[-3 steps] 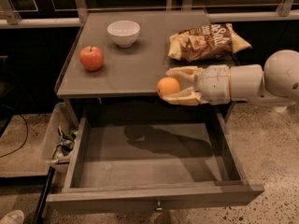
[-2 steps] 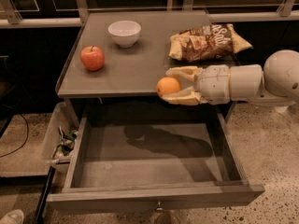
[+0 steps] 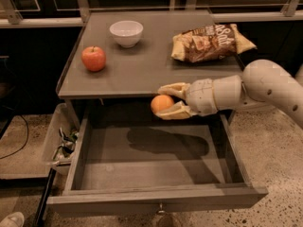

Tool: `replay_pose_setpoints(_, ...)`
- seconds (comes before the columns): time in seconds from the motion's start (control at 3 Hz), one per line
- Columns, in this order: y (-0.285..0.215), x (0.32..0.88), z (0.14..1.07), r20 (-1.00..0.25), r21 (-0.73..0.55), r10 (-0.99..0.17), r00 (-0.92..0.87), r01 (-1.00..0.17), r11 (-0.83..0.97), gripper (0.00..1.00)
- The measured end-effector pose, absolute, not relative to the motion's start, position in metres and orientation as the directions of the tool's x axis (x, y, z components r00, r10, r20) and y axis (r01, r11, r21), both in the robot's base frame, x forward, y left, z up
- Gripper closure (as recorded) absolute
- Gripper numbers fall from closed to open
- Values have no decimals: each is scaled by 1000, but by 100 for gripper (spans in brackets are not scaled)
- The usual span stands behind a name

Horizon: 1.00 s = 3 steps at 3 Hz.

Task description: Place orange into top drawer

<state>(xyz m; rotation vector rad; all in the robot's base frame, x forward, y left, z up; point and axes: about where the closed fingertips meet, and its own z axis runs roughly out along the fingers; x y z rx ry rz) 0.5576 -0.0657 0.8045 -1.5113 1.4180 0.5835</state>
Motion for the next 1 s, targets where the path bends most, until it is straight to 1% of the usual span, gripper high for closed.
replay_pose_setpoints(0.33, -64, 552, 797, -847, -271, -501, 177, -955, 121, 100)
replay_pose_setpoints(0.67, -64, 552, 797, -847, -271, -501, 177, -955, 121, 100)
replay_pose_setpoints(1.0, -68, 539, 799, -843, -272, -504, 191, -958, 92, 100)
